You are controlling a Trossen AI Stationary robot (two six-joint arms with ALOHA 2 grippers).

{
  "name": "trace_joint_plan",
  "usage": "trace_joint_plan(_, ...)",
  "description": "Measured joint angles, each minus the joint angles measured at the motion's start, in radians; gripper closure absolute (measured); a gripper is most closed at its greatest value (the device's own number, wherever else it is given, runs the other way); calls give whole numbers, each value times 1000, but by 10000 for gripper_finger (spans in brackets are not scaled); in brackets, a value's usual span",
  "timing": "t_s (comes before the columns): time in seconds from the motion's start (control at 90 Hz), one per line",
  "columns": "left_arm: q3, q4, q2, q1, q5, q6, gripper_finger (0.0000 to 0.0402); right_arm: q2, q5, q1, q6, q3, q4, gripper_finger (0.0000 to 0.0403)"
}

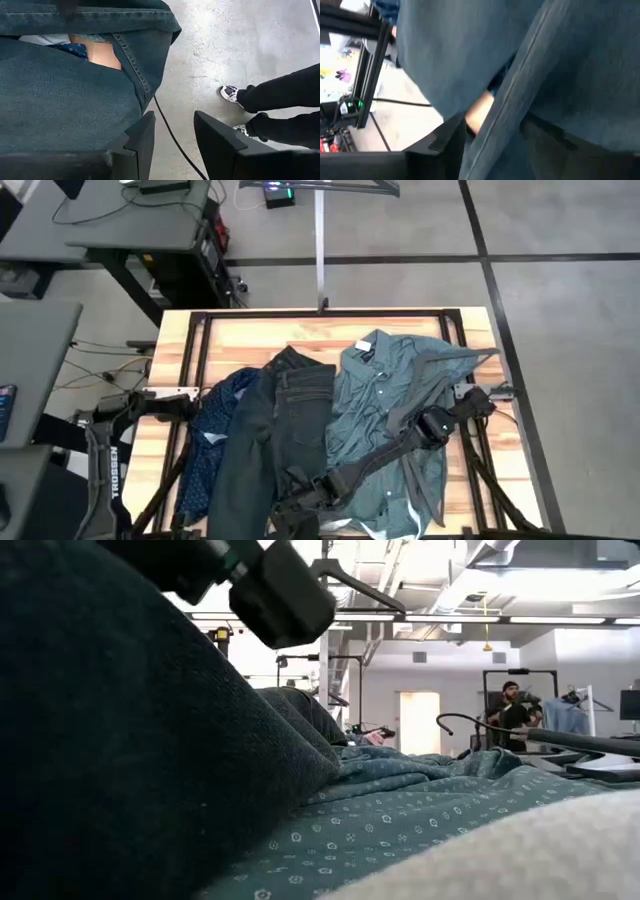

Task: Hang clothes
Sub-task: Hang the black pants on the rack

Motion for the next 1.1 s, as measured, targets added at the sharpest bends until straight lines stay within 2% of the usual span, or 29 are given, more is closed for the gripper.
trace_joint_plan(0.256,0,-13,-5,13,0,-6,281,-1,-17,-58,-124,0,-65,279)
trace_joint_plan(0.422,0,-93,-64,13,-32,-145,281,-40,-70,-89,-321,26,-79,279)
trace_joint_plan(0.533,1,-147,-118,10,-114,-232,281,-101,-81,-96,-474,28,-81,265)
trace_joint_plan(0.656,1,-250,-179,17,-192,-325,281,-172,-87,-133,-659,28,-145,225)
trace_joint_plan(0.856,1,-404,-258,49,-212,-451,281,-305,-84,-283,-933,28,-368,155)
trace_joint_plan(1.0,1,-459,-316,64,-223,-462,281,-350,-91,-440,-1154,27,-477,144)
trace_joint_plan(1.1,1,-495,-349,76,-243,-432,281,-354,-164,-565,-1254,27,-504,143)
